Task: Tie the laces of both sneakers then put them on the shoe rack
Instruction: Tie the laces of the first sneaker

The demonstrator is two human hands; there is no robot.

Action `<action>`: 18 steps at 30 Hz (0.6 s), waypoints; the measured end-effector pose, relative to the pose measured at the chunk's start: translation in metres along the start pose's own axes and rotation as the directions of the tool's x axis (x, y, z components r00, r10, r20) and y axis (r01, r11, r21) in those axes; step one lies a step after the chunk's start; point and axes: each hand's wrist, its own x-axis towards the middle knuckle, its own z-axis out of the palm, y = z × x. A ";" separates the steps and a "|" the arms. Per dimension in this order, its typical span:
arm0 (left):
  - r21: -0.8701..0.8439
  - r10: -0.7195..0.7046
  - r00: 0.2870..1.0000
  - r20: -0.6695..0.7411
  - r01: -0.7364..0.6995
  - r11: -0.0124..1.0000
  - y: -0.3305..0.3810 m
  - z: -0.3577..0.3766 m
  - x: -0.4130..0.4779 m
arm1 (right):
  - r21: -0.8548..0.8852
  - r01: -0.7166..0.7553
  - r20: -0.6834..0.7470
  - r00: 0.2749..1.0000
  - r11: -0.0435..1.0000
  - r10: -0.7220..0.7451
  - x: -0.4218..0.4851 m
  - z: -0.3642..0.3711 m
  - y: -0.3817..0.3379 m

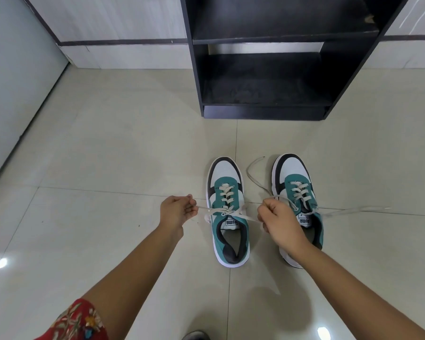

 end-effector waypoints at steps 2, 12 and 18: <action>-0.008 -0.012 1.000 -0.008 0.012 1.000 0.000 0.000 0.000 | -0.025 -0.009 0.012 1.000 1.000 0.009 0.000 -0.003 0.002; 0.197 0.014 0.998 0.060 -0.026 0.980 -0.009 0.004 -0.021 | 0.169 -0.136 0.132 0.985 0.976 0.114 -0.015 -0.005 0.005; 0.574 0.105 0.924 0.369 -0.315 0.756 -0.031 0.018 -0.045 | -0.100 -0.066 0.129 0.988 0.993 0.079 -0.031 0.009 0.000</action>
